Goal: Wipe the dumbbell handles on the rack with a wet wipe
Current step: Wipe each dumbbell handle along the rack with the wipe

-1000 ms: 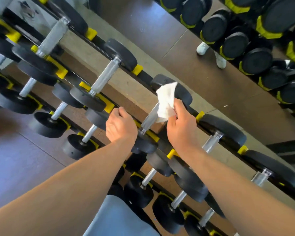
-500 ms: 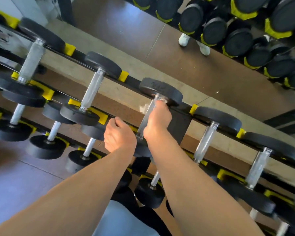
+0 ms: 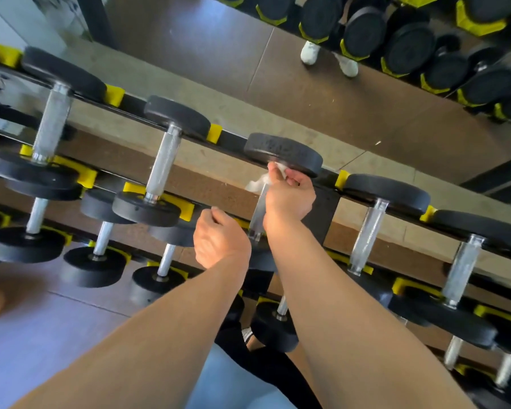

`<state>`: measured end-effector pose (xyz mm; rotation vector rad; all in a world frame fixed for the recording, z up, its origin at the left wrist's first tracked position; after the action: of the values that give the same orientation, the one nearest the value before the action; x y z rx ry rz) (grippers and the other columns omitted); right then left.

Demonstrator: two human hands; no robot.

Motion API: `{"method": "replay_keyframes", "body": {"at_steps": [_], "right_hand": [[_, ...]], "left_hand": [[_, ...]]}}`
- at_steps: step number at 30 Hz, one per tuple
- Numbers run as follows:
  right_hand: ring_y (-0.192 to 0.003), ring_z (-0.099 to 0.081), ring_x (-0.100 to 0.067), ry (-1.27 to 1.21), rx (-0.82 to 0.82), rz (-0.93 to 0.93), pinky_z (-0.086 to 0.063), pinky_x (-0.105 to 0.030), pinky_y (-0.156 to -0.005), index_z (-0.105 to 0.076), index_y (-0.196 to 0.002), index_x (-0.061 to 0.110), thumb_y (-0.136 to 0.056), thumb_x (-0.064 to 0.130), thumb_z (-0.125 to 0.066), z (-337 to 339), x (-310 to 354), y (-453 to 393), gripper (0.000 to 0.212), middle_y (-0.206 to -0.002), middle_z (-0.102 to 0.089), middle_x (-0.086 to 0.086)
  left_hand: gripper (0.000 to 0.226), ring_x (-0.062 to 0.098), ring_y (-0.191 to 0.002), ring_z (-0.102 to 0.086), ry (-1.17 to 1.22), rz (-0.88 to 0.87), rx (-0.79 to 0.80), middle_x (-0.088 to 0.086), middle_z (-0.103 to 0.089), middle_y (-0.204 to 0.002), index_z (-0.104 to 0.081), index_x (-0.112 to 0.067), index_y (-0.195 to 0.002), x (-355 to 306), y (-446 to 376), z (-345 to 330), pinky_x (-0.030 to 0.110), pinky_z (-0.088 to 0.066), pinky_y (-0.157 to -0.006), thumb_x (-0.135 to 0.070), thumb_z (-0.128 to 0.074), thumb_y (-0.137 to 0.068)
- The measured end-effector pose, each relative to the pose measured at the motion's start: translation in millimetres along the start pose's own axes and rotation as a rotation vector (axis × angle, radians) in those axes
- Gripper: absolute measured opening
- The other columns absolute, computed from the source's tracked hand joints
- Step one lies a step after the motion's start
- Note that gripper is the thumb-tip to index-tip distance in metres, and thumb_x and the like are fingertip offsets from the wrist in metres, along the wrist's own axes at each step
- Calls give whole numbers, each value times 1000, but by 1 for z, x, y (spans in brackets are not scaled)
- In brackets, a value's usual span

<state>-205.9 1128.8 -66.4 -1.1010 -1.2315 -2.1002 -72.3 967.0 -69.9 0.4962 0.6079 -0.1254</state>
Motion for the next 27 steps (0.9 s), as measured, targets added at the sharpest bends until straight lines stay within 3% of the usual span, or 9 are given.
{"method": "replay_keyframes", "body": {"at_steps": [3, 5, 7, 10, 13, 16, 18, 23, 27], "right_hand": [[-90, -70, -8, 43, -44, 95, -54, -24, -81, -68, -89, 25, -82, 28, -81, 15, 9, 1, 16, -84, -70, 13], [-94, -69, -6, 169, -37, 295, -53, -22, -85, -68, -102, 23, -88, 23, -75, 24, 18, 7, 16, -94, -74, 10], [-96, -67, -3, 370, 118, 596, -51, -17, -82, -65, -117, 22, -95, 18, -66, 17, 23, 24, 22, -107, -74, 7], [-96, -70, -9, 632, 363, 990, -57, -25, -81, -66, -123, 21, -99, 17, -60, 10, 25, 39, 25, -121, -71, 0], [-98, -72, -12, 833, 593, 1146, -59, -33, -83, -71, -115, 23, -97, 22, -61, 17, 23, 38, 21, -117, -73, -1], [-98, -69, -2, 966, 914, 801, -56, -29, -89, -74, -113, 29, -97, 16, -61, 29, -5, 41, 25, -109, -75, 11], [-98, -68, 1, 829, 942, 500, -55, -29, -93, -78, -104, 31, -96, 16, -64, 39, -17, 38, 22, -102, -76, 17], [-102, -64, -17, 198, 244, 68, -56, -45, -94, -68, -91, 44, -98, 26, -62, 67, 3, -18, 19, -103, -66, 11], [-98, -62, -17, 299, 207, 149, -54, -43, -93, -62, -99, 34, -100, 28, -57, 26, 5, -8, 8, -102, -64, 9]], "left_hand": [[40, 27, -75, -53, 6, -13, 0, 3, -57, -80, -52, -18, -78, -2, 1, 0, 38, -35, -66, -36, -28, -105], [40, 27, -75, -52, -3, -16, 0, 3, -57, -80, -52, -17, -78, -1, 1, 0, 38, -34, -66, -36, -29, -105], [40, 27, -76, -52, 0, -19, 2, 3, -57, -81, -53, -17, -80, -1, 0, -1, 38, -35, -67, -37, -29, -105], [39, 27, -78, -53, 5, -32, -12, 3, -58, -83, -54, -18, -80, 0, -1, -1, 39, -36, -67, -38, -29, -104], [39, 26, -77, -51, -11, -39, 8, 1, -55, -81, -52, -18, -80, 0, -2, -2, 38, -34, -67, -37, -29, -105], [38, 24, -77, -52, -6, -50, 13, 1, -56, -81, -52, -19, -80, -1, -2, -3, 38, -35, -68, -37, -29, -105], [40, 26, -80, -56, 3, -42, 17, 2, -59, -83, -53, -19, -81, 1, -3, -4, 41, -44, -71, -39, -27, -103], [43, 29, -81, -60, 6, -33, 34, 4, -62, -83, -55, -19, -84, 2, -5, -7, 49, -52, -78, -42, -23, -101], [43, 30, -81, -60, 15, -38, 34, 4, -61, -84, -55, -18, -83, 2, -5, -6, 48, -51, -77, -41, -24, -101]]}}
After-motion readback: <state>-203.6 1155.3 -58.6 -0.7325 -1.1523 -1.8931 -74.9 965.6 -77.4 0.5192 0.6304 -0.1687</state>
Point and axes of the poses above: each hand's wrist, its own y-axis away from the middle knuckle, its own z-axis out of the back of the hand, x = y × z, the point moved 9 cm from there along -y, towards the middle knuckle
